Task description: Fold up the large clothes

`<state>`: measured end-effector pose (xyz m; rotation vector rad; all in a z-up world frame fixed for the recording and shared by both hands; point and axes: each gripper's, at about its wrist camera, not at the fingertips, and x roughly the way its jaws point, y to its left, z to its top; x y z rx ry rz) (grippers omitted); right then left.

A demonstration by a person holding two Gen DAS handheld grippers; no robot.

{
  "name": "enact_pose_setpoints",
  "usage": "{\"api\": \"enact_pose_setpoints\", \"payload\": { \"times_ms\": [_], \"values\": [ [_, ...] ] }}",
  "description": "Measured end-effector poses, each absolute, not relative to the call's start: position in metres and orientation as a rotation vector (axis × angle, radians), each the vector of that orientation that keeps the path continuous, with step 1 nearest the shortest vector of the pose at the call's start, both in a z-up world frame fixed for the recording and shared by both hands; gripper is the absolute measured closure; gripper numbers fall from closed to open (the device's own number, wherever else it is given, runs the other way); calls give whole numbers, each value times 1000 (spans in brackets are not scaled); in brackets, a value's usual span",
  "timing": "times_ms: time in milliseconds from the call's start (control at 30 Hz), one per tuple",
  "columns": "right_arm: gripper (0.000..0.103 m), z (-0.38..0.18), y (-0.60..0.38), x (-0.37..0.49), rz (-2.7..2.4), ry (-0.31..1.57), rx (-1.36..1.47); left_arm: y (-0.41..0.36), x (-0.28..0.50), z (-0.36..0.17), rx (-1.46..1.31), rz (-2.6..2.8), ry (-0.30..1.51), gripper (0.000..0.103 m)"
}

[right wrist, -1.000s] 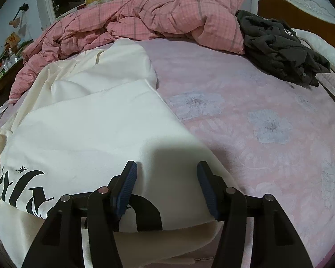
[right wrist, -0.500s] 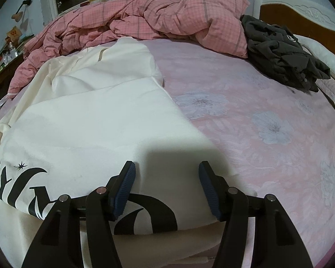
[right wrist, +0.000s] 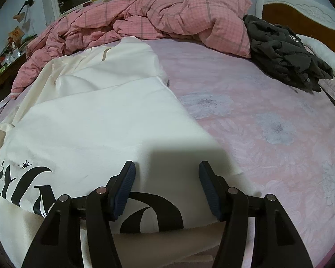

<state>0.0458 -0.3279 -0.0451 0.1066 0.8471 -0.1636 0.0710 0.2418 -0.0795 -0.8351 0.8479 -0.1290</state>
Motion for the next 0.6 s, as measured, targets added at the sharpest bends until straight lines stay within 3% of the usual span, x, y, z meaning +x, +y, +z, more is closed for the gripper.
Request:
{"api": "enact_pose_setpoints", "payload": {
  "times_ms": [233,467,567,600],
  "values": [
    [42,-42,-329,43,-148,849,122,255,11,-13,-525,130,591,100],
    [43,-44,-322,44,-139,855,109,286,7,-73,-690,183,746,99],
    [42,-43,-319,43,-124,854,105,290,3,-69,-684,176,724,88],
    [42,-42,-318,42,-120,853,105,288,-1,-65,-674,188,700,76]
  ]
}}
